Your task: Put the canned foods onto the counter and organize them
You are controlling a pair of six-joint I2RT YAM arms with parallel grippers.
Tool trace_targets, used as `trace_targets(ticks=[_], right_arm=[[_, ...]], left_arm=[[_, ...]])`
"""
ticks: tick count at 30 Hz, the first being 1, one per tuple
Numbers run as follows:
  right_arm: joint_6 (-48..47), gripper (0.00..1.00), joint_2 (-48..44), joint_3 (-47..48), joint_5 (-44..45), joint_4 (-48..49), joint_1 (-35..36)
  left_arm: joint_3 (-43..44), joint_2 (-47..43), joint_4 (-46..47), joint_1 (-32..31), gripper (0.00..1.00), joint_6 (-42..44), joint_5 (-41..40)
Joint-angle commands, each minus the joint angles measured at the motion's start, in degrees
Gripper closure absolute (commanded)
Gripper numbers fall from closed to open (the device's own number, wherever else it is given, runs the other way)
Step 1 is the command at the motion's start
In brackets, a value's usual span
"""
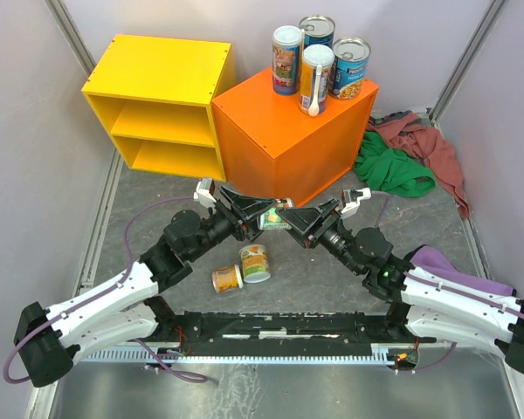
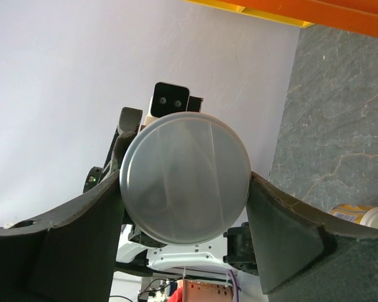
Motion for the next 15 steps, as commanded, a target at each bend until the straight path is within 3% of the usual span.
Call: trace_targets(ticks=[1,15], right_arm=[[-0.18,0.51,-0.40,-0.10,-1.99,5.48,-0.04],[-10.49,0.72,-0.57,8.84,-4.79,-6.80,-0.29]], left_arm=[[1.08,-0.36,5.12,0.21,0.90,-0.92,1.81],[3.71,-1.81,-1.48,0.32,0.53,4.48,-0.35]])
